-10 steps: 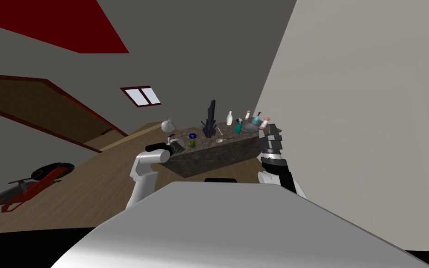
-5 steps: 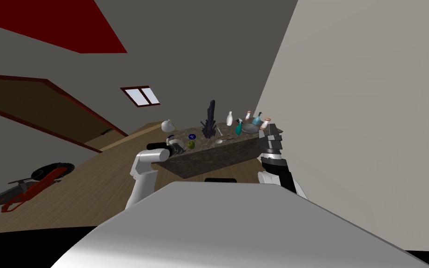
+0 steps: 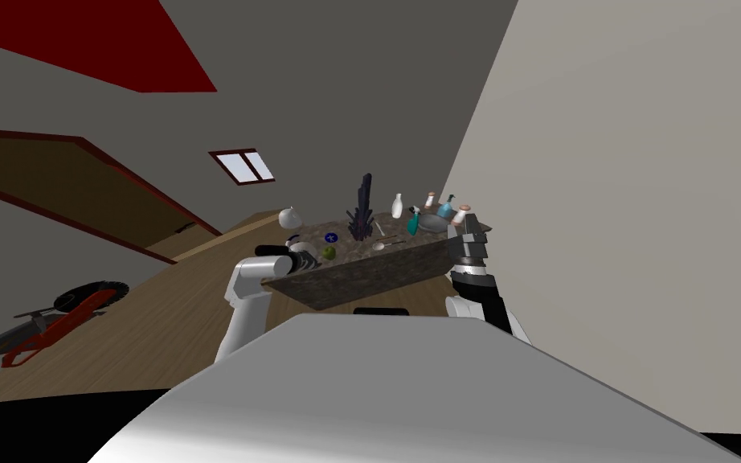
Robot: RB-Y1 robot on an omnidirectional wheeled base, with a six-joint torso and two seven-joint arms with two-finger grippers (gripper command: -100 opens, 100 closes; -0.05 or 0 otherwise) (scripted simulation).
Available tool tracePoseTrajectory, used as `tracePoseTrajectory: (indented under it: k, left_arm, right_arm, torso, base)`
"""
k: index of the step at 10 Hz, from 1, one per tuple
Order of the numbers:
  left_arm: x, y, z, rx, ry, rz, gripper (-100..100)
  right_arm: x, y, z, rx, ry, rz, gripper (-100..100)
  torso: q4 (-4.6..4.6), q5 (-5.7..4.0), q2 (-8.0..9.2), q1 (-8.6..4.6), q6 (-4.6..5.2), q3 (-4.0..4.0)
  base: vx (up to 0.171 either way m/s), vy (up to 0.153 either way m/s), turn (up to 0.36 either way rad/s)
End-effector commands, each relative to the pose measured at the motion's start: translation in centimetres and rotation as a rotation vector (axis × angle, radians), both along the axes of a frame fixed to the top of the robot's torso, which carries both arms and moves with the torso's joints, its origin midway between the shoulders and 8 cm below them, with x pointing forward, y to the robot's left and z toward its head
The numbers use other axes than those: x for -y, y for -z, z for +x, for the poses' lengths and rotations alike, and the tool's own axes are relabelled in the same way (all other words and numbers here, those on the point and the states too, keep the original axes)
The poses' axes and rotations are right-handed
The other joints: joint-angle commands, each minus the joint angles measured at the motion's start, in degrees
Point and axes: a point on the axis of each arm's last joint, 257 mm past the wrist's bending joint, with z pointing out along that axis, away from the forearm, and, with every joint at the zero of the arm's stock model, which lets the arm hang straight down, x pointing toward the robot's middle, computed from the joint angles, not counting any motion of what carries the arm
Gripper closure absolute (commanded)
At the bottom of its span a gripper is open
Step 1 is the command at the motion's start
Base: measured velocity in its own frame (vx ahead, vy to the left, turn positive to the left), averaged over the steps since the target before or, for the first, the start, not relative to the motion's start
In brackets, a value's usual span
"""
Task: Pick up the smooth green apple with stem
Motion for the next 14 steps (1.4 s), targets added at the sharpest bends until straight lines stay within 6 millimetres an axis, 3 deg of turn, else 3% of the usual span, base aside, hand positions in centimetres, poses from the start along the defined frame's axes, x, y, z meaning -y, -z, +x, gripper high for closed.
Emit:
tracePoseTrajectory:
  k: [1, 14]
  left_arm:
    - [0.1, 0.4, -0.5, -0.043, -0.008, -0.023, -100]
    - [1.3, 2.8, -5.4, -0.328, -0.033, -0.117, -100]
  right_arm:
    - [0.0, 0.0, 0.0, 0.0, 0.0, 0.0, 0]
    - [0.0, 0.0, 0.0, 0.0, 0.0, 0.0, 0]
  torso:
    - [0.0, 0.0, 0.0, 0.0, 0.0, 0.0]
    - [-0.03, -0.01, -0.16, -0.05, 0.01, -0.09]
  base:
    - [0.038, 0.007, 0.012]
    - [0.059, -0.003, -0.007]
